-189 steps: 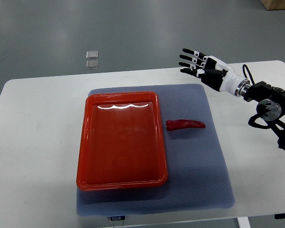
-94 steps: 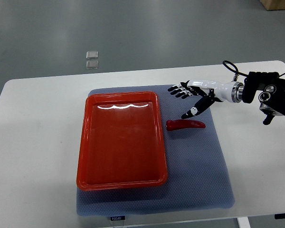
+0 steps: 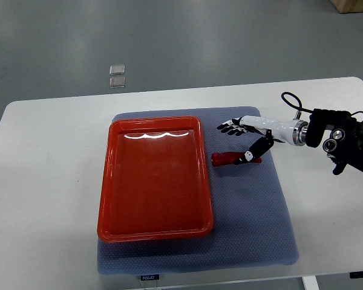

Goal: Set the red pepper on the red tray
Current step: 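Close the right hand fingers around the red pepper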

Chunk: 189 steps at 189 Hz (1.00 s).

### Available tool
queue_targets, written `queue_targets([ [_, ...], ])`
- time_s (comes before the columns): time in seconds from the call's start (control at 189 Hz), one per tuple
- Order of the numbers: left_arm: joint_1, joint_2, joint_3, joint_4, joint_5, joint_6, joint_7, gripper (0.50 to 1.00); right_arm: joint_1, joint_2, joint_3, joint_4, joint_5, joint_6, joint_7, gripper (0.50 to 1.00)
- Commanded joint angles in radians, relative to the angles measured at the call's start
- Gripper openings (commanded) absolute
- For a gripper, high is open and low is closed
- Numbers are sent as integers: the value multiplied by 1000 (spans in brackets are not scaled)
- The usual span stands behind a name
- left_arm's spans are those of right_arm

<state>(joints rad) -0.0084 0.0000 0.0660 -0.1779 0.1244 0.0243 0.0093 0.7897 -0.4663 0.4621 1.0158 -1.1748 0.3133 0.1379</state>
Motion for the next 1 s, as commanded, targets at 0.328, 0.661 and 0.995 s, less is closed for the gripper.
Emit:
queue_targets([
  [0.328,2,0,0,1,0,-9,0,1000,-30,8,0,0,-16,-33,5,897],
  [0.661,2,0,0,1,0,-7,0,1000,-66,9,0,0,-60,-77,19,844],
  [0.995,2,0,0,3,-2,-7,0,1000,-72,21,-10,-2,-92,-106,34,795],
])
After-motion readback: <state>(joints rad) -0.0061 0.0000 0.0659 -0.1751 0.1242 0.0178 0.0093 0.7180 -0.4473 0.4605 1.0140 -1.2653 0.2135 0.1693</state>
